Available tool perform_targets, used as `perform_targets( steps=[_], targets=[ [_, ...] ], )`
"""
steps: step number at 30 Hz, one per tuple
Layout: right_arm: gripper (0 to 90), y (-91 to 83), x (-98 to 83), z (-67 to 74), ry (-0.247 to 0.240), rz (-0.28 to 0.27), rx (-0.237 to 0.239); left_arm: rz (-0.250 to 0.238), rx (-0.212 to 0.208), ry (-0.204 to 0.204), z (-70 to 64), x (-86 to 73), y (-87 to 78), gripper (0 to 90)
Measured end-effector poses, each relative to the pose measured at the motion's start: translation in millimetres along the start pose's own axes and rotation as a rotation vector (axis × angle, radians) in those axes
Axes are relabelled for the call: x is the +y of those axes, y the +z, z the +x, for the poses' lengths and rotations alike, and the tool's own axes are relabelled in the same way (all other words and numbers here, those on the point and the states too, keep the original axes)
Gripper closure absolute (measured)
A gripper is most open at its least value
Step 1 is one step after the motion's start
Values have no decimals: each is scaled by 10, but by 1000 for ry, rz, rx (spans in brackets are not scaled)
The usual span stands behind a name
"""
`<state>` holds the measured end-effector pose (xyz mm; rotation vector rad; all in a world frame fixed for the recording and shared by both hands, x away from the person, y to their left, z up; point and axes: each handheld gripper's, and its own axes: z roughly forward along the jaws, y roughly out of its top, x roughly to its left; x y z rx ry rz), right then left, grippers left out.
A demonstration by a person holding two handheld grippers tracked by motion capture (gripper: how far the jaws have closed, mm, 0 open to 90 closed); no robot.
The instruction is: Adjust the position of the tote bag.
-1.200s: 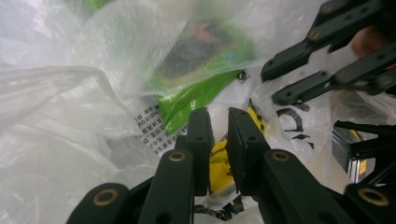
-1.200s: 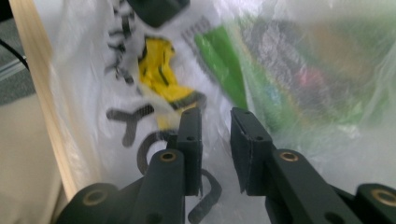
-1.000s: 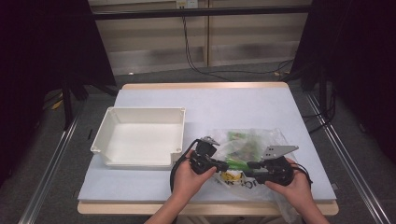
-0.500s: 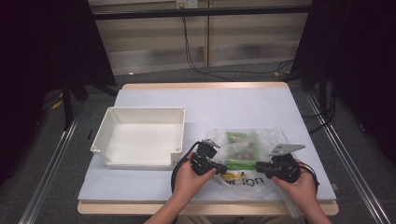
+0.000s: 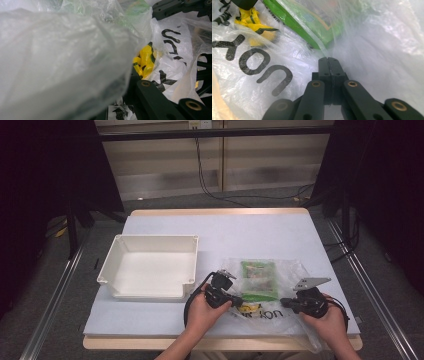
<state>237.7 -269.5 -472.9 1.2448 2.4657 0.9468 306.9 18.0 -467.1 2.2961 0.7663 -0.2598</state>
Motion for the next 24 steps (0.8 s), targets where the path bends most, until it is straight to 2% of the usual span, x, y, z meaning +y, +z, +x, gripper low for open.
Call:
perform_targets(
  steps=[2,5,6,8,10,11,13,14,15,16,17,18,19,20,21,24],
  targets=[
    [896,-15,1,-14,17,-3,-6,-7,2,-4,-12,3,2,846],
    [765,-74,42,16,9,-68,-14,-16,2,-4,-26,10,-1,843],
    [758,-86,64,27,-1,-94,-6,-14,2,0,-25,13,-3,843],
    [690,-100,109,87,-7,-124,1,-9,1,0,-28,13,-4,841],
    [678,-78,153,150,-21,-136,30,-7,1,7,-24,13,-2,842],
    [661,-55,176,186,-30,-142,45,-10,0,-3,-31,13,3,842],
    [646,15,221,256,-49,-133,60,-18,2,-3,-29,9,14,841],
    [628,56,241,289,-46,-131,64,-43,2,-40,-54,4,34,842],
    [604,97,261,315,-45,-132,60,-35,3,-32,-52,4,33,843],
    [601,134,285,344,-46,-131,59,-15,3,-4,-34,6,19,845],
    [603,166,309,367,-58,-136,67,-12,2,-1,-31,5,18,849],
    [646,199,329,391,-64,-134,69,-5,5,2,-22,5,11,854],
    [753,245,346,414,-61,-94,90,3,9,4,-17,3,6,861],
    [774,273,349,416,-56,-73,102,-2,6,-4,-14,-1,7,875],
    [815,308,337,415,-53,-69,94,-7,8,-15,-17,-4,8,885],
    [857,337,282,393,-54,-43,81,-2,26,-5,-14,-8,-3,900]
  ],
)
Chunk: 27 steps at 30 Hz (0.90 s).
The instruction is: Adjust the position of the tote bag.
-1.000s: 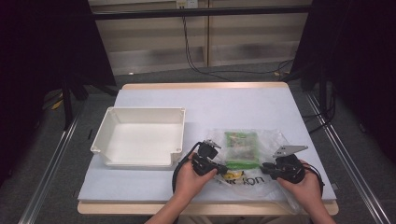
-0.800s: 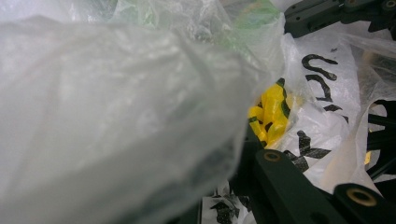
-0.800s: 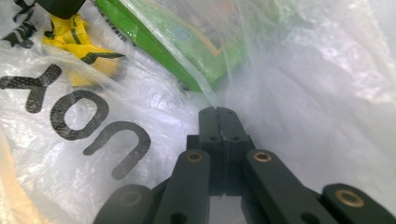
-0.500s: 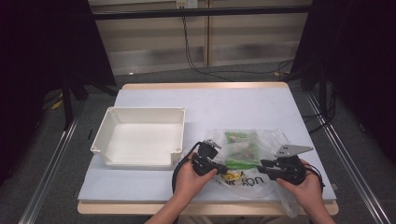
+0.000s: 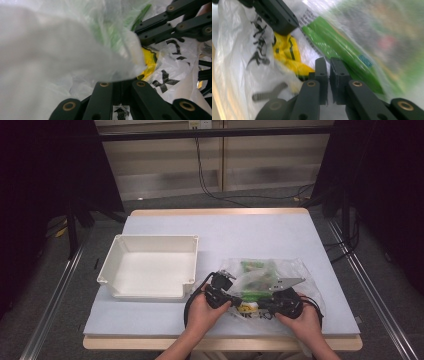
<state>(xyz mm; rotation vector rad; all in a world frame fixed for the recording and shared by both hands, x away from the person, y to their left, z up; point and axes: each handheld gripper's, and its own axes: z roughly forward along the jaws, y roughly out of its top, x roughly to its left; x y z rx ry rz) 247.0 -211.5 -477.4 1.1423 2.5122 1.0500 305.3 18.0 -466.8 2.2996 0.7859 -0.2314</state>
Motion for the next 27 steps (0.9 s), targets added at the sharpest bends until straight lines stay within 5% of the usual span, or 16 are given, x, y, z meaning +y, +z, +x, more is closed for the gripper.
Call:
perform_targets(
  steps=[3,11,19,24,27],
  targets=[
    [895,-79,-30,5,-5,43,-20,13,9,12,22,-4,-3,900],
    [900,-296,-227,9,11,74,36,27,14,14,6,-16,51,900],
    [841,-335,-141,-34,8,-51,-59,27,11,6,6,-7,62,900],
    [879,-247,-203,-99,18,30,-76,39,10,14,25,-8,47,900],
    [895,-335,-262,-147,36,42,-114,38,7,9,27,-9,48,900]
  ],
)
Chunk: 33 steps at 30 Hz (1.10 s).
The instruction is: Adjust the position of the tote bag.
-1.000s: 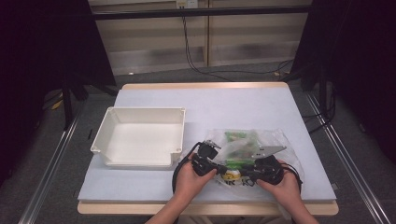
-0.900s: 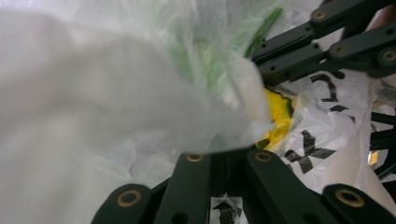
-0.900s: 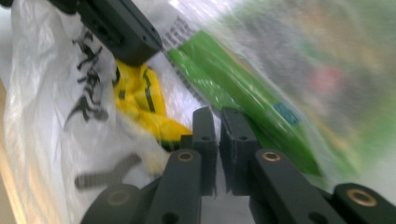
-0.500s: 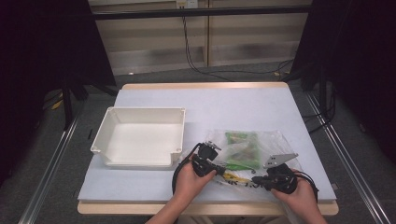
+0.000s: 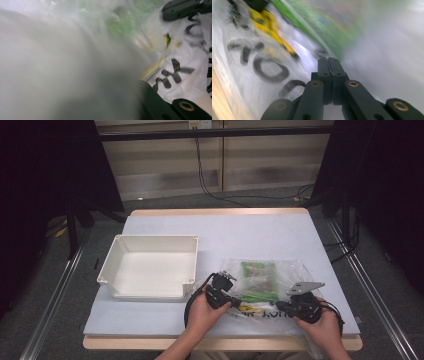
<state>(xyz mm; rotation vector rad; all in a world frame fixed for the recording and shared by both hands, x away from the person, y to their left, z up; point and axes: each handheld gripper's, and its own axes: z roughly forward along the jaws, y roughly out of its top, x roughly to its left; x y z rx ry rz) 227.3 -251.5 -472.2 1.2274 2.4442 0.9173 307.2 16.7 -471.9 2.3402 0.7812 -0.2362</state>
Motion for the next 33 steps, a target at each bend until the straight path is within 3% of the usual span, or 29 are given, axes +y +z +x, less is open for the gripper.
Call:
perform_targets(
  steps=[4,8,11,14,15,19,23,24,28,33],
  targets=[
    [900,-66,-63,-102,53,-3,-5,6,1,8,2,4,-1,900],
    [894,-92,-14,-85,31,-33,-13,-3,3,-2,-17,11,6,899],
    [895,-103,18,-120,20,-46,-58,-5,7,-3,-25,27,-19,886],
    [900,-94,40,-175,55,-59,-72,-7,3,-2,-15,46,-51,886],
    [900,-70,61,-191,20,-54,-99,-15,5,-15,-18,47,-47,886],
    [900,6,105,-249,57,-57,-101,-15,-2,-19,-14,66,-28,883],
    [900,20,164,-309,56,-74,-123,-18,-12,-11,-33,104,-41,859],
    [900,18,175,-315,61,-76,-121,-34,-11,-20,-57,116,-45,853],
    [900,7,256,-355,57,-79,-116,-51,-19,12,-119,181,-148,809],
    [900,-23,350,-369,57,-96,-101,-132,-28,6,-222,266,-267,760]
  ],
)
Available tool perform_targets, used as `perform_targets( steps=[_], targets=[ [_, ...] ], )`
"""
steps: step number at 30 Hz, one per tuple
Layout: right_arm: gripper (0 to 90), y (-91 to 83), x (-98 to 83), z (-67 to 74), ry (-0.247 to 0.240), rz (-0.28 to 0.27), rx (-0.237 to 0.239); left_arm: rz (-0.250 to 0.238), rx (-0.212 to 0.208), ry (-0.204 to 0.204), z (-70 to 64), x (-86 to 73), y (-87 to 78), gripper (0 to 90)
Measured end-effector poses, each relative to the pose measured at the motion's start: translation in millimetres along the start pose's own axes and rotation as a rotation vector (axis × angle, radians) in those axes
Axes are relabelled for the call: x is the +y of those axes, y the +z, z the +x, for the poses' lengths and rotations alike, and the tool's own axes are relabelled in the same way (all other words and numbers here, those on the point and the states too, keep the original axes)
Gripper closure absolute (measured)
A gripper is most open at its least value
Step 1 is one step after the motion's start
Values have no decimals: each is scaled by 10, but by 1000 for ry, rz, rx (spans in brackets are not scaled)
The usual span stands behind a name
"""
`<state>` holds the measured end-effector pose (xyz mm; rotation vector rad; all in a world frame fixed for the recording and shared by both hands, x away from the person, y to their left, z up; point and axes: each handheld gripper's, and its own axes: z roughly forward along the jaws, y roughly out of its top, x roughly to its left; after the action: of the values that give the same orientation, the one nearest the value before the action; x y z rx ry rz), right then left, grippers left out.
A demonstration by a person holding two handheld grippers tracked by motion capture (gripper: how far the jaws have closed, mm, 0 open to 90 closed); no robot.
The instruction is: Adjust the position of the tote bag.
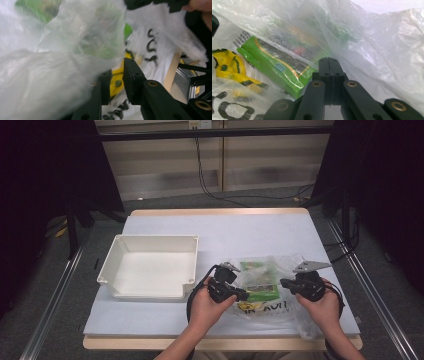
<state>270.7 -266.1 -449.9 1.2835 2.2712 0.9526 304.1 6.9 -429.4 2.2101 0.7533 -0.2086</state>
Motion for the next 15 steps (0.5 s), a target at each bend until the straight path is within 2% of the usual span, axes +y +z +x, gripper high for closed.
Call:
perform_targets(
  steps=[2,4,5,7,8,9,10,11,14,15],
  targets=[
    [900,-4,29,17,5,-1,-1,-4,14,10,-45,41,-33,760],
    [900,1,65,32,0,-1,5,-13,8,11,-66,71,-43,767],
    [900,6,77,35,-12,-7,1,-9,22,12,-74,87,-34,769],
    [900,21,109,46,-16,-13,-1,-6,25,11,-45,107,1,774],
    [900,27,132,44,-20,-19,-1,-7,28,-3,-37,109,25,780],
    [900,31,148,52,-21,-24,-7,18,31,22,6,114,38,791],
    [900,35,170,56,-18,-27,-1,0,33,-18,8,110,81,792],
    [900,46,193,57,-20,-28,-4,42,39,16,62,116,83,792],
    [900,70,264,57,-30,-35,-9,19,51,-10,97,140,146,801],
    [900,82,300,62,-44,-39,-11,24,56,3,109,162,161,801]
  ],
)
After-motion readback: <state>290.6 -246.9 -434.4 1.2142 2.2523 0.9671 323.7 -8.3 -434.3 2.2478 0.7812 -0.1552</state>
